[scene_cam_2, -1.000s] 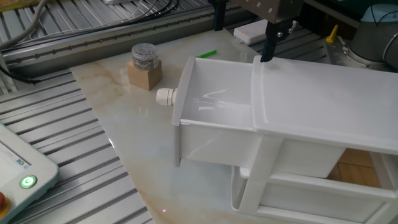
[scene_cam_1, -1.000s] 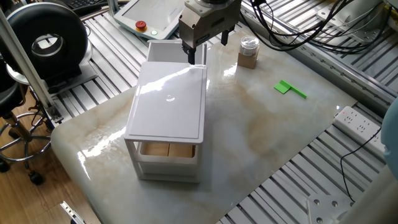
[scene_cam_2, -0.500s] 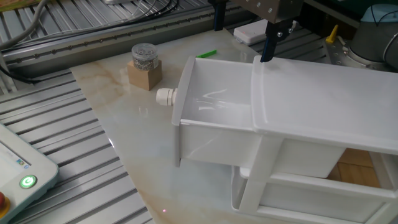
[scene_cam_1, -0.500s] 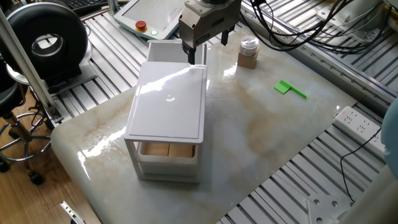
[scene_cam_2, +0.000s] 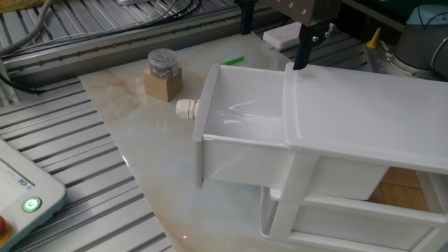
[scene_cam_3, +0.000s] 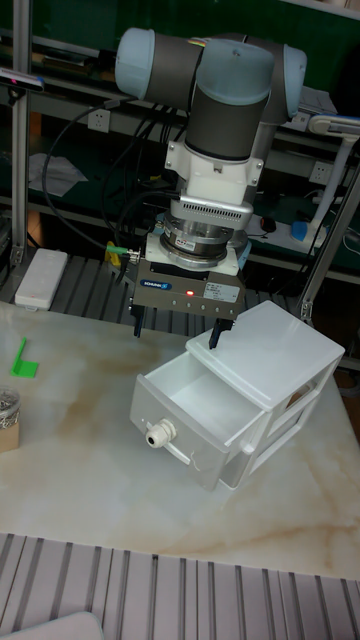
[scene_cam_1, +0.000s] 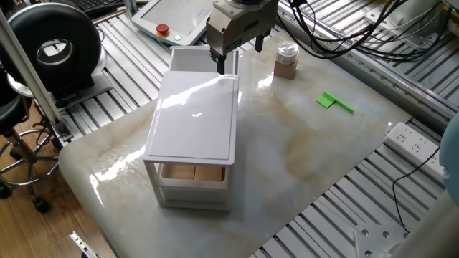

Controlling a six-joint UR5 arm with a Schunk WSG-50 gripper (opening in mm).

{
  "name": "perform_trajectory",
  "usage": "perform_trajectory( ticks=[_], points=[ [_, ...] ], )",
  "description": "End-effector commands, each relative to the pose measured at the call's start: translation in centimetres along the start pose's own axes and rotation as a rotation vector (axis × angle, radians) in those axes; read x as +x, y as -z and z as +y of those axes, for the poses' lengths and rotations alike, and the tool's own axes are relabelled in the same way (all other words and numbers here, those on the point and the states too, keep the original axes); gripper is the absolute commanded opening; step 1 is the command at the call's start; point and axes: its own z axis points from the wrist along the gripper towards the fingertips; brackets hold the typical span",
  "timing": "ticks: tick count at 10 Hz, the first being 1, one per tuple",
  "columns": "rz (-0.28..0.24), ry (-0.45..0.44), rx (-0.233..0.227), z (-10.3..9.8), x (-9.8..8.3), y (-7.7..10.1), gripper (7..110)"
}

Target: Use the gripper to push and close the drawer

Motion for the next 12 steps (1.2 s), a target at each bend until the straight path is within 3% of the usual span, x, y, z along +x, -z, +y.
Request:
perform_trajectory(
  ticks=[1,2,3,8,12],
  points=[
    [0.000,0.000,0.000,0.2,0.0,0.0,109],
    [-0.014,-0.206,-0.095,2.5,-0.6,0.1,109],
    [-0.013,-0.206,-0.095,2.5,-0.6,0.1,7],
    [-0.014,-0.195,-0.088,2.3,-0.6,0.1,7],
    [-0.013,-0.119,-0.034,0.9,-0.4,0.1,7]
  ],
)
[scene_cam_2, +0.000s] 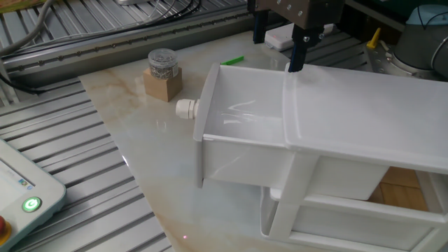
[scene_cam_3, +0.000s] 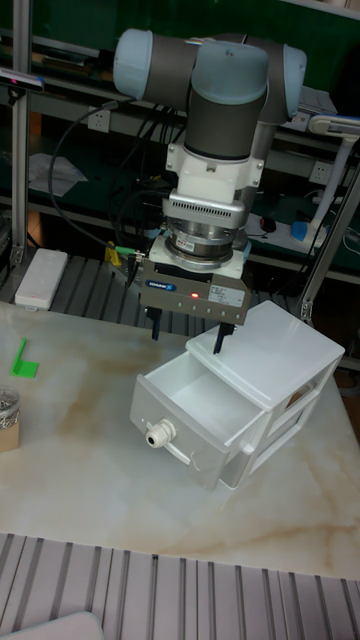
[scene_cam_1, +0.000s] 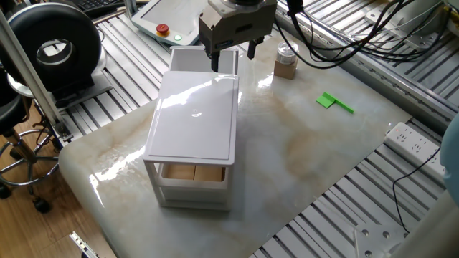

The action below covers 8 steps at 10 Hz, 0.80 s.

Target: Use the gripper to push and close the drawer

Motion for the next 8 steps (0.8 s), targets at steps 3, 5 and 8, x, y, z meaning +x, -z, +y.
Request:
perform_trajectory(
  ticks=[3,5,8],
  points=[
    [0.010,0.088,0.008,-0.41,0.17,0.15,7],
    [0.015,0.122,0.009,-0.46,0.29,0.07,7],
    [0.018,0.149,0.010,-0.61,0.28,0.08,7]
  ],
)
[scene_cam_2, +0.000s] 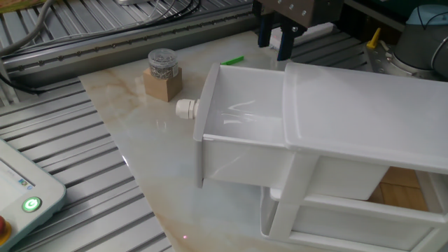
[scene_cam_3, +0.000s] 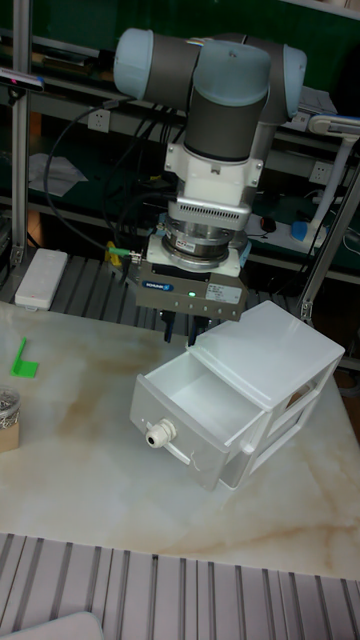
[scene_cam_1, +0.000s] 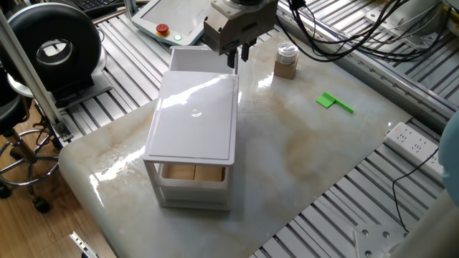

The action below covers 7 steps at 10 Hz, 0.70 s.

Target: Use the gripper to push and close the drawer

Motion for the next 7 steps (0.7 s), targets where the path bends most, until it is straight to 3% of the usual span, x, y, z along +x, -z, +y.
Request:
perform_trajectory(
  ticks=[1,5,7],
  points=[
    [0.004,0.038,-0.007,-0.2,-0.1,0.2,7],
    [0.002,0.090,-0.018,-1.8,-1.0,1.1,7],
    [0.000,0.138,0.001,-3.4,-1.9,1.8,7]
  ],
)
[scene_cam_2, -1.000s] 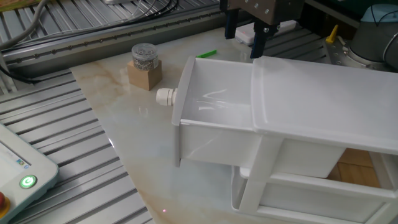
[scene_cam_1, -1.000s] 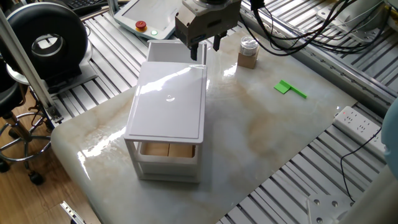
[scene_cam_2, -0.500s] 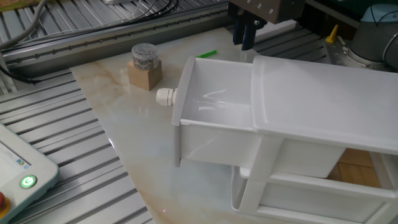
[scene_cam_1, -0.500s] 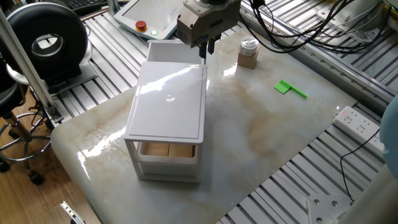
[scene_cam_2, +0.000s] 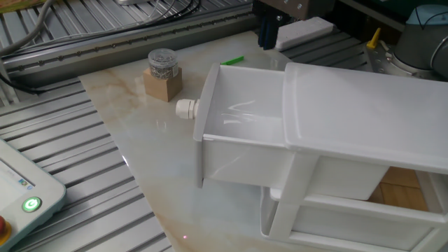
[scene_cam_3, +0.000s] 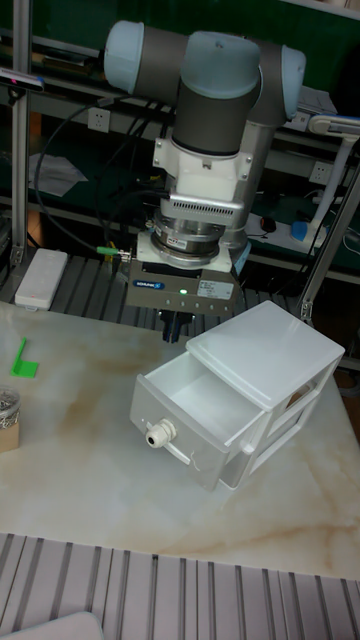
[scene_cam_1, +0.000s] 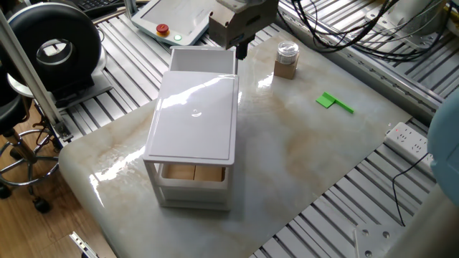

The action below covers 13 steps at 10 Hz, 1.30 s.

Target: Use the gripper to push and close the drawer

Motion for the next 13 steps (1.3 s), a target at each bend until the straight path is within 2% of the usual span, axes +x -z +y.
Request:
perform_trajectory(
  ticks=[1,2,4,7,10,13],
  points=[
    [-0.004,0.069,0.001,-2.2,-1.2,1.3,7],
    [0.002,0.092,0.008,-3.1,-1.7,2.0,7],
    [0.013,0.142,0.053,-5.3,-3.5,3.0,7],
    [0.027,0.203,0.085,-7.5,-6.5,3.4,7],
    [0.010,0.259,0.125,-8.7,-9.9,3.3,7],
    [-0.018,0.278,0.140,-8.5,-11.8,2.4,7]
  ],
)
